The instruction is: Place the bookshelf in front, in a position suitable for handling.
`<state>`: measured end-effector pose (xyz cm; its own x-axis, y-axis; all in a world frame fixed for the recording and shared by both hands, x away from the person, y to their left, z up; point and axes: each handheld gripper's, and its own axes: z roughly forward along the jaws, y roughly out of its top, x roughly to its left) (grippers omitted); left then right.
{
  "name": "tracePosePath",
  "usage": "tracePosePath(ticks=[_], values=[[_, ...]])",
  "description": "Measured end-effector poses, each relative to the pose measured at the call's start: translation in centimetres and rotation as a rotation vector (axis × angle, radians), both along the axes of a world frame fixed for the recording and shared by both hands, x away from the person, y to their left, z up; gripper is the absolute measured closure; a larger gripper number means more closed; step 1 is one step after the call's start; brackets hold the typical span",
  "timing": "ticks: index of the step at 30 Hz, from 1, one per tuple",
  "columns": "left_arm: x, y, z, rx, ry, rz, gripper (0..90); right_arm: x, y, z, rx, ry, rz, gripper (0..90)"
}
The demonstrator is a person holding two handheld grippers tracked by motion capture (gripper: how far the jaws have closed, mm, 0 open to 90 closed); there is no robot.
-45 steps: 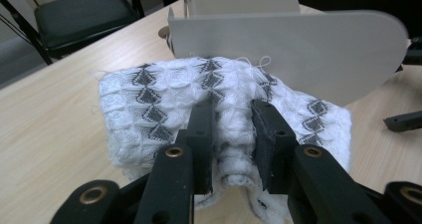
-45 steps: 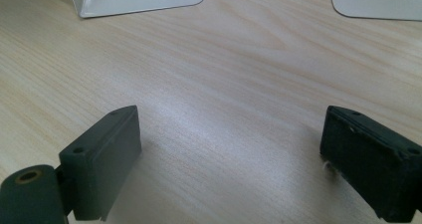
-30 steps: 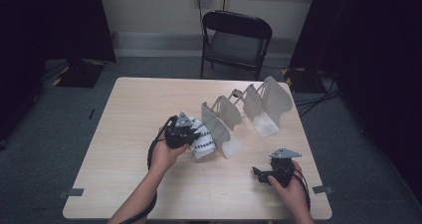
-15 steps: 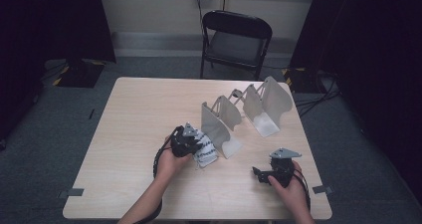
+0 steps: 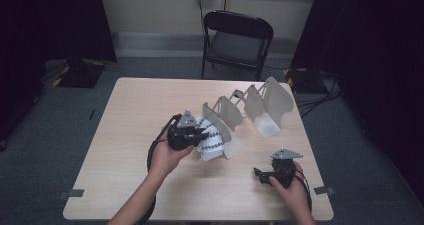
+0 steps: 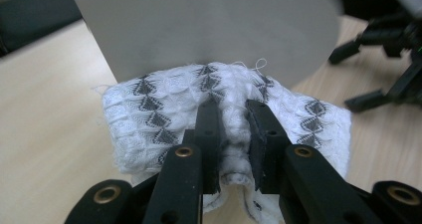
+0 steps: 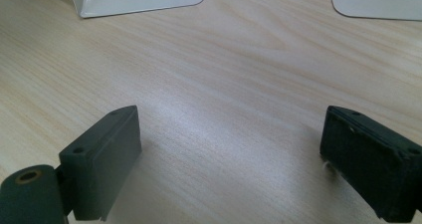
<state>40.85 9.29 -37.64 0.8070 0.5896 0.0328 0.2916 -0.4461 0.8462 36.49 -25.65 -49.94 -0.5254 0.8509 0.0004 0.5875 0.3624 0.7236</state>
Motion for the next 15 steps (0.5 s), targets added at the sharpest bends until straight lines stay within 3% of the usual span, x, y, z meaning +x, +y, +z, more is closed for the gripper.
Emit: tracePosePath(ticks=[4, 7, 10, 15], values=[[-0.1, 0.0, 2.3, -0.009, -0.057, 0.008, 76.7, 0.0, 0.0, 0.0, 0.0, 0.0, 0.0, 8.6], [0.1, -0.1, 3.2, -0.03, -0.072, 0.01, 76.6, 0.0, 0.0, 0.0, 0.0, 0.0, 0.0, 8.6], [0.2, -0.5, 3.3, -0.025, -0.073, 0.001, 76.5, 0.0, 0.0, 0.0, 0.0, 0.0, 0.0, 8.6], [1.0, -0.5, 2.2, -0.001, -0.077, 0.021, 76.2, 0.0, 0.0, 0.0, 0.0, 0.0, 0.0, 8.6]])
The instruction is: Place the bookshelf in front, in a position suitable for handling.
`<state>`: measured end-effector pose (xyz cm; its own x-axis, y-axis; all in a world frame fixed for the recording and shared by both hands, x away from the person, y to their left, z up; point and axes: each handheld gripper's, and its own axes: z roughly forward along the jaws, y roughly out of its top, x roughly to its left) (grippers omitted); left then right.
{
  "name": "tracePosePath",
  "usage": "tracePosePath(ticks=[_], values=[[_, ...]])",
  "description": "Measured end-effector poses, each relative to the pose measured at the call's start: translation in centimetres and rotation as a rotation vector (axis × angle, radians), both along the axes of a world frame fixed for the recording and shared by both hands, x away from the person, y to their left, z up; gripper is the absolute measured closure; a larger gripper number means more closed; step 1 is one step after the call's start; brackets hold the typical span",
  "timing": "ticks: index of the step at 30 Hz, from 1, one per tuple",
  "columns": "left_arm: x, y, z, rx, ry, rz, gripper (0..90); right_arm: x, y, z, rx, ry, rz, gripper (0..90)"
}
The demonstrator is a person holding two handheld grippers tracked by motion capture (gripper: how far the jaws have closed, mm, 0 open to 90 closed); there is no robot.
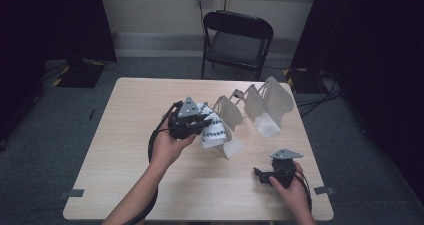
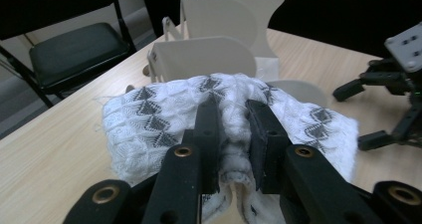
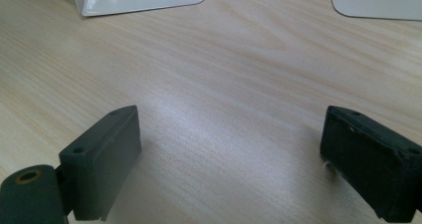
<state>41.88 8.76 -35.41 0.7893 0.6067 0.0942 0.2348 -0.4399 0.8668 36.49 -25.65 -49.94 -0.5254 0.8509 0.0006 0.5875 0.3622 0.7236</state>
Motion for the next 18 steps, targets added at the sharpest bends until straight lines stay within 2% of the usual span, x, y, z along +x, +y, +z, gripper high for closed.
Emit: tracePosePath(ticks=[2, 7, 10, 13, 16, 17, 18], values=[[0.4, 0.2, -0.7, 0.014, 0.011, 0.014, 76.1, 0.0, 0.0, 0.0, 0.0, 0.0, 0.0, 8.6], [1.0, 0.4, -2.7, 0.012, 0.026, 0.026, 75.7, 0.0, 0.0, 0.0, 0.0, 0.0, 0.0, 8.6], [1.3, 0.4, -3.8, 0.026, 0.038, 0.031, 75.6, 0.0, 0.0, 0.0, 0.0, 0.0, 0.0, 8.6], [1.6, 0.4, -5.1, 0.036, 0.063, 0.037, 75.5, 0.0, 0.0, 0.0, 0.0, 0.0, 0.0, 8.6], [1.9, 0.5, -7.2, 0.04, 0.102, 0.049, 75.2, 0.0, 0.0, 0.0, 0.0, 0.0, 0.0, 8.6], [1.9, 0.5, -7.2, 0.04, 0.102, 0.049, 75.2, 0.0, 0.0, 0.0, 0.0, 0.0, 0.0, 8.6], [2.0, 0.4, -7.9, 0.042, 0.108, 0.051, 75.2, 0.0, 0.0, 0.0, 0.0, 0.0, 0.0, 8.6]])
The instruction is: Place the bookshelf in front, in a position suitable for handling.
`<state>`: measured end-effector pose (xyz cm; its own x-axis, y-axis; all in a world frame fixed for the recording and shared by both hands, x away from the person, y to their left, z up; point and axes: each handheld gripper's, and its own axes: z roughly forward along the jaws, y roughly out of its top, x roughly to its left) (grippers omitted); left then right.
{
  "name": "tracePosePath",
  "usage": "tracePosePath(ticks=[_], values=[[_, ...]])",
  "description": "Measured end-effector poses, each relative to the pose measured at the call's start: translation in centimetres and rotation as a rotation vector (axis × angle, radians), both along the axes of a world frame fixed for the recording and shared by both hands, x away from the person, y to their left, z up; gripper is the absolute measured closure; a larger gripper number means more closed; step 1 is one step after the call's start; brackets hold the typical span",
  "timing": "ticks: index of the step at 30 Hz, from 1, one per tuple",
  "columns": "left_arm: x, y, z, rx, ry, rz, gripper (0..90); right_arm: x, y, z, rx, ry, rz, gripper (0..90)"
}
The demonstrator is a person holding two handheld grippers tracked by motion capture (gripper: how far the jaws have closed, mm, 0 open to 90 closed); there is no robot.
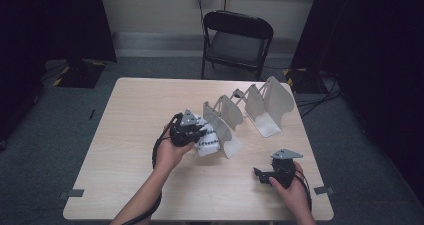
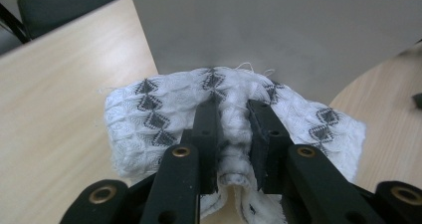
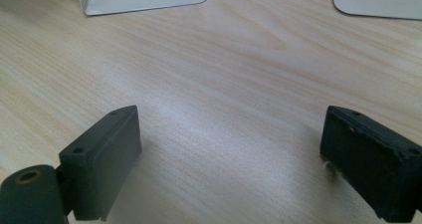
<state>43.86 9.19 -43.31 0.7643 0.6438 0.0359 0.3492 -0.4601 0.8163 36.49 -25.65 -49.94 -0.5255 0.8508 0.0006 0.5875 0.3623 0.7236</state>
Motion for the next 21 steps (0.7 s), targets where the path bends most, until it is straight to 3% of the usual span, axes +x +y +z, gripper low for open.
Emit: tracePosePath(ticks=[7, 13, 17, 21], values=[[0.3, -0.3, -3.1, 0.025, 0.05, 0.01, 75.0, 0.0, 0.0, 0.0, 0.0, 0.0, 0.0, 8.6], [0.2, 0.0, -4.7, 0.038, 0.075, 0.013, 74.8, 0.0, 0.0, 0.0, 0.0, 0.0, 0.0, 8.6], [-0.1, 0.3, -5.1, 0.032, 0.083, 0.018, 74.4, 0.0, 0.0, 0.0, 0.0, -0.001, 0.0, 8.6], [-0.9, 0.9, -4.4, 0.025, 0.079, 0.004, 73.7, 0.0, 0.0, 0.0, 0.001, 0.0, 0.001, 8.6]])
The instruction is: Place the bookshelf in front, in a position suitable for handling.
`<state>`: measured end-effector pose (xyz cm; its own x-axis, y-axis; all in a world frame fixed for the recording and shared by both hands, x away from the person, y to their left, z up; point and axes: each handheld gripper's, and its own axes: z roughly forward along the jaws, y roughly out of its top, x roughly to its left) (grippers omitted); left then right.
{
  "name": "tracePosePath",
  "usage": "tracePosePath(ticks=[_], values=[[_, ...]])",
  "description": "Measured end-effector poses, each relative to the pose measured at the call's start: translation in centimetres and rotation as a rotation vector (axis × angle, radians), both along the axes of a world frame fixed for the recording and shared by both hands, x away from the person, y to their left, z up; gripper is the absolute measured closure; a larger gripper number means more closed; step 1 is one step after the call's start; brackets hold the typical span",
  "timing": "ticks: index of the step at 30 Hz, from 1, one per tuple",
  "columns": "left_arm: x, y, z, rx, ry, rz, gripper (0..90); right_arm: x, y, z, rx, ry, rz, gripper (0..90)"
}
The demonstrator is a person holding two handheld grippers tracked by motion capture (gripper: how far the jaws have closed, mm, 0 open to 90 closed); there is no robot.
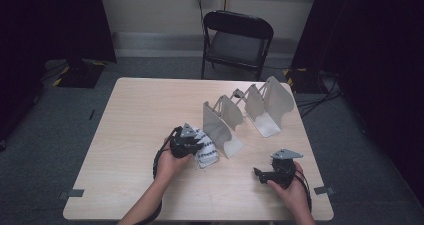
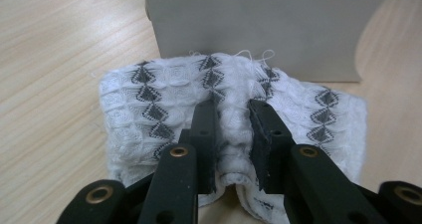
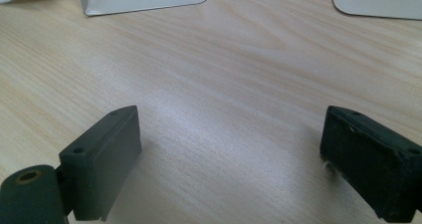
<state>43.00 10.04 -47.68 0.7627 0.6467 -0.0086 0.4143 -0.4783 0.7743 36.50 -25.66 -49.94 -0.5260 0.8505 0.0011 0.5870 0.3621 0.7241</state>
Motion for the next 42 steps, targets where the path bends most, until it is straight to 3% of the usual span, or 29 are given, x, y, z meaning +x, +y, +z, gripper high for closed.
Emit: tracePosePath(ticks=[11, 23, 25, 30, 35, 38, 40, 42], values=[[-4.1, 4.1, 1.3, 0.027, 0.0, -0.036, 73.2, 0.0, 0.0, 0.0, 0.0, 0.0, 0.0, 8.6], [-6.7, 7.4, -0.6, 0.024, 0.015, -0.002, 70.2, 0.0, 0.0, 0.0, -0.001, 0.0, -0.001, 8.6], [-6.8, 7.7, -0.8, 0.016, 0.023, 0.001, 67.0, 0.0, 0.0, 0.0, -0.001, 0.0, -0.001, 8.6], [-7.0, 8.1, -1.2, 0.026, -0.004, 0.045, 44.5, 0.0, 0.0, 0.0, 0.0, -0.002, -0.003, 9.4], [-7.4, 8.8, 0.0, 0.068, 0.001, 0.059, 27.3, 0.0, 0.0, 0.0, 0.001, -0.005, 0.0, 11.3], [-7.6, 9.7, 0.3, 0.075, 0.006, 0.08, 25.5, -0.1, -0.1, 0.0, 0.004, -0.009, -0.006, 13.0], [-7.9, 10.3, 0.1, 0.057, 0.02, 0.087, 24.6, -0.1, 0.0, 0.1, 0.005, -0.009, -0.016, 13.9], [-8.3, 10.8, -0.3, 0.079, 0.038, 0.073, 24.4, -0.1, 0.0, 0.1, 0.003, -0.005, -0.016, 15.3]])
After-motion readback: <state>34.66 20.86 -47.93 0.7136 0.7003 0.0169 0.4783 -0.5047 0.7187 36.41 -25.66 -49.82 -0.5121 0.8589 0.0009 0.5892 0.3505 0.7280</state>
